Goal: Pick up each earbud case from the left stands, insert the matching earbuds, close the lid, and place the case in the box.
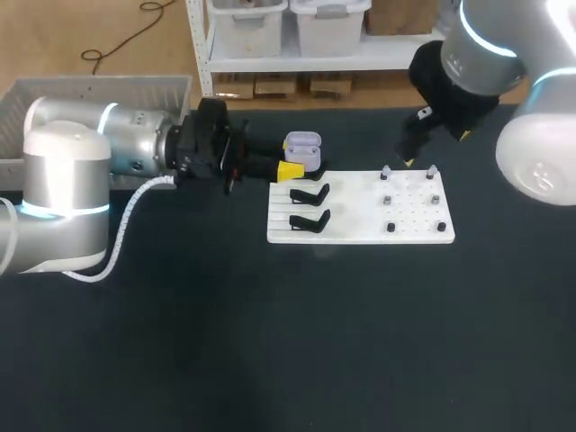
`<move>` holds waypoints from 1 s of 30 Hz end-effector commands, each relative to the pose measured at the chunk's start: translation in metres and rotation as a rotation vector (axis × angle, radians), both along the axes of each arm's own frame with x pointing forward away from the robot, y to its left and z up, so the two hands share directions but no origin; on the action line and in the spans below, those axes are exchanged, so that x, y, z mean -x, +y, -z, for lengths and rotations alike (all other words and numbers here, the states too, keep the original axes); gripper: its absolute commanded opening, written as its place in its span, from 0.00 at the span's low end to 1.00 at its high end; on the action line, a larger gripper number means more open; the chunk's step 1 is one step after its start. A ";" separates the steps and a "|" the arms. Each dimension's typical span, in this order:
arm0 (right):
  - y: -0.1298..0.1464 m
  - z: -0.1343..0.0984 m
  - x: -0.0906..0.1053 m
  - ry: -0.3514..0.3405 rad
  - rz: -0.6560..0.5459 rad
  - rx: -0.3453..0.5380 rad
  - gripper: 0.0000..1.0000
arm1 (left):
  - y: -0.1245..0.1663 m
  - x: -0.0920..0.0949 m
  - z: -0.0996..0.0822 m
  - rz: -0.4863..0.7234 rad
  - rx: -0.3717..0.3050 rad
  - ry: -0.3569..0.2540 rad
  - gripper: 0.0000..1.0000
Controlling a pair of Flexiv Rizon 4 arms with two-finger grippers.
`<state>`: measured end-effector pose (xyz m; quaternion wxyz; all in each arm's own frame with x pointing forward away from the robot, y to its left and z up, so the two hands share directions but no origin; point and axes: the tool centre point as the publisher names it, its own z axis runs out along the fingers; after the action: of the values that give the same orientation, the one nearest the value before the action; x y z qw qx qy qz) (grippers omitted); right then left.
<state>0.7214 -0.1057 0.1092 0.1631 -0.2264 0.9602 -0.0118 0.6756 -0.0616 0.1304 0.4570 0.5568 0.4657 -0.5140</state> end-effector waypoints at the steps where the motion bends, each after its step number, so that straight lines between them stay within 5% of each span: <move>1: -0.012 0.012 -0.014 -0.037 0.075 0.029 1.00 | 0.000 -0.001 0.000 0.004 -0.001 0.001 0.00; 22: -0.024 0.063 -0.036 0.063 0.081 0.091 1.00 | 0.000 -0.001 0.000 0.004 -0.001 0.001 0.00; 30: -0.022 0.072 -0.040 0.070 0.078 0.112 0.64 | 0.000 -0.001 0.000 0.004 -0.001 0.001 0.00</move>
<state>0.7588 -0.1302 0.0397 0.1181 -0.1989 0.9709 -0.0621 0.6756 -0.0617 0.1304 0.4570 0.5569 0.4657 -0.5140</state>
